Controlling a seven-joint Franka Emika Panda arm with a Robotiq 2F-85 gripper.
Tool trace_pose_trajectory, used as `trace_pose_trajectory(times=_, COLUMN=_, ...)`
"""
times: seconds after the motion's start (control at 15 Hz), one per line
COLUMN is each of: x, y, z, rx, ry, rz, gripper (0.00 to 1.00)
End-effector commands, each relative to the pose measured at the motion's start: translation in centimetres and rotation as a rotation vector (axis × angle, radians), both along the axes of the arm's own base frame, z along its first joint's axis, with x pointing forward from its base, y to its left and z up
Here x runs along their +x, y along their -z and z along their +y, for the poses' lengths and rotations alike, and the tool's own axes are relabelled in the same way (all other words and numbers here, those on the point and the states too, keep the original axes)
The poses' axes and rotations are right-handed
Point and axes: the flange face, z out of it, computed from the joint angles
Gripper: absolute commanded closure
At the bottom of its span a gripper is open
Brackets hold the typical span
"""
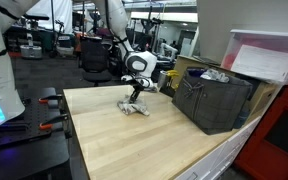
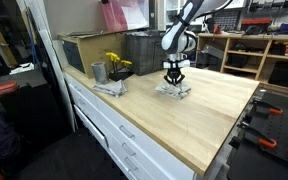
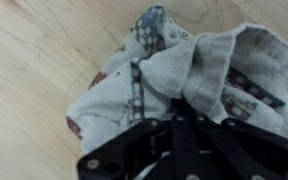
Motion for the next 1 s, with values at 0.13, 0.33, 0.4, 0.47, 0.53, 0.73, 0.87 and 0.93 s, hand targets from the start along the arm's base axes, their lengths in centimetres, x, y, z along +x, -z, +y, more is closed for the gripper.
trace_pose_trajectory(times=0.13, x=-1.0, y=-2.1, z=0.5, rx=0.057, ry=-0.046, rz=0.013, gripper=1.00)
trace_pose_trajectory(times=0.33, x=-1.0, y=-3.5, z=0.8, rx=0.080, ry=-0.073, rz=0.004, gripper=1.00)
trace_pose_trajectory(times=0.4, x=-1.0, y=-3.9, z=0.9, rx=0.085, ry=-0.077, rz=0.004, gripper=1.00)
trace_pose_trajectory(times=0.47, x=-1.1, y=-4.3, z=1.0, rx=0.093, ry=-0.088, rz=0.012, gripper=1.00)
trace_pose_trajectory(times=0.53, x=-1.2, y=-4.6, z=1.1, rx=0.101, ry=-0.098, rz=0.023, gripper=1.00)
trace_pose_trajectory(times=0.73, x=-1.8, y=-4.7, z=1.2, rx=0.121, ry=-0.135, rz=0.078, gripper=1.00)
trace_pose_trajectory(times=0.87, x=-2.4, y=-4.4, z=1.5, rx=0.151, ry=-0.159, rz=0.125, gripper=1.00)
trace_pose_trajectory(times=0.93, x=-2.6, y=-4.2, z=1.6, rx=0.164, ry=-0.167, rz=0.149, gripper=1.00)
